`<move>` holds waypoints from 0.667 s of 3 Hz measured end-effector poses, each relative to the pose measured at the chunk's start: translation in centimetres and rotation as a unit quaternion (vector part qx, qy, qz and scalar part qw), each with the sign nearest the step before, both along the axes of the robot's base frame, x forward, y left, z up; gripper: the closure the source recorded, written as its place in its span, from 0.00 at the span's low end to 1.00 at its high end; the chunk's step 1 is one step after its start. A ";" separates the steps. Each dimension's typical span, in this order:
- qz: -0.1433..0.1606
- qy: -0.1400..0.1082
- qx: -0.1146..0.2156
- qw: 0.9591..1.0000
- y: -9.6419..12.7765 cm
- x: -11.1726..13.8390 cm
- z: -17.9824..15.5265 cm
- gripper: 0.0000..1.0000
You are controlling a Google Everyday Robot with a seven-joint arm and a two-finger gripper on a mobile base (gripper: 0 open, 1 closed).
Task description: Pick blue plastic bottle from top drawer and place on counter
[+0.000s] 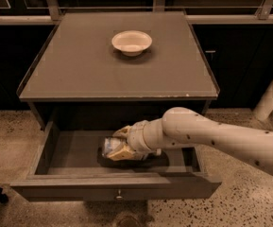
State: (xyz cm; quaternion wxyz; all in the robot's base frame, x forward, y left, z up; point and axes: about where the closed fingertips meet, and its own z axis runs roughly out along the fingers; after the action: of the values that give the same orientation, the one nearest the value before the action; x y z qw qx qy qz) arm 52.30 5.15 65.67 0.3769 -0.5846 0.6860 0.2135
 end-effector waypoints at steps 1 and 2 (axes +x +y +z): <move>-0.012 -0.028 0.013 0.999 -2.3 -1.3 4.7 1.00; -0.028 -0.066 0.012 0.997 -4.1 -2.2 9.7 1.00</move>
Offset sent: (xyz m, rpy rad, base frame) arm -0.0317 -0.0671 0.1604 0.0196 -0.2311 -0.1047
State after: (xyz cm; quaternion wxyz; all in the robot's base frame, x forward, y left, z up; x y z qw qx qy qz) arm 50.11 1.08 75.35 0.4343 -0.5734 0.6732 0.1713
